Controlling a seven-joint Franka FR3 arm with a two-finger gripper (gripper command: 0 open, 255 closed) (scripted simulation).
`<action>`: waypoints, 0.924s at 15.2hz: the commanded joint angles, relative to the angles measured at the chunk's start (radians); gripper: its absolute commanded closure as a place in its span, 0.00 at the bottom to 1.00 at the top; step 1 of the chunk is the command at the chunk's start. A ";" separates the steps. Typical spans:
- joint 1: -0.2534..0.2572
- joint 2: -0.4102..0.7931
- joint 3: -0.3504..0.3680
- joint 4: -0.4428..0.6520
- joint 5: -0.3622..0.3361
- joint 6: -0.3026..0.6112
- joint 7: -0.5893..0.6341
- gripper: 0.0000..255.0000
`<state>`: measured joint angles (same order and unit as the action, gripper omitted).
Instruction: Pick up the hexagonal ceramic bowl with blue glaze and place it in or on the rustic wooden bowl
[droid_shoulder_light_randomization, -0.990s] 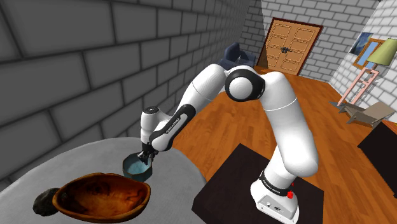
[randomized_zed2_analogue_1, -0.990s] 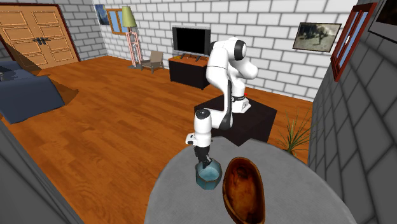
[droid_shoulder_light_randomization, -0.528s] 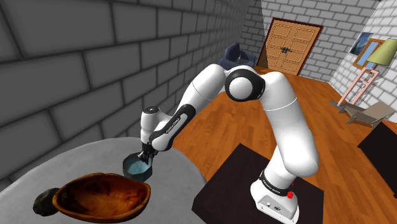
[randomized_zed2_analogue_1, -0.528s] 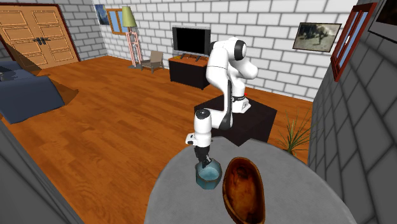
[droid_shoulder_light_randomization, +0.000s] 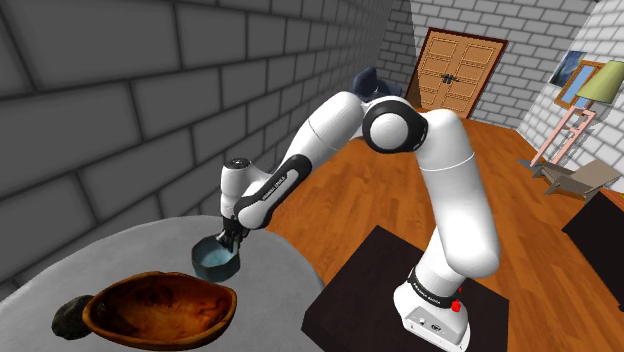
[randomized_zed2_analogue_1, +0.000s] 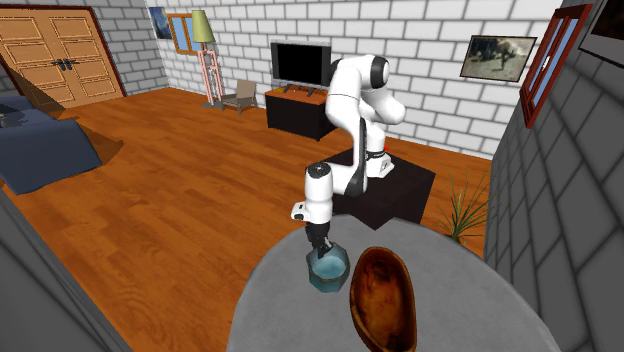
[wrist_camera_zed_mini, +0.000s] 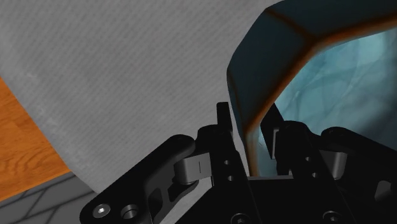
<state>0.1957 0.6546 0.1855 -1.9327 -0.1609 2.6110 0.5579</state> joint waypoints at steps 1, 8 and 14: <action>-0.004 -0.022 0.005 -0.005 0.005 -0.016 -0.003 1.00; -0.018 -0.099 0.023 -0.020 0.024 -0.078 -0.013 1.00; -0.028 -0.161 0.037 -0.024 0.041 -0.136 -0.023 1.00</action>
<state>0.1689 0.5027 0.2204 -1.9579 -0.1228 2.4850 0.5358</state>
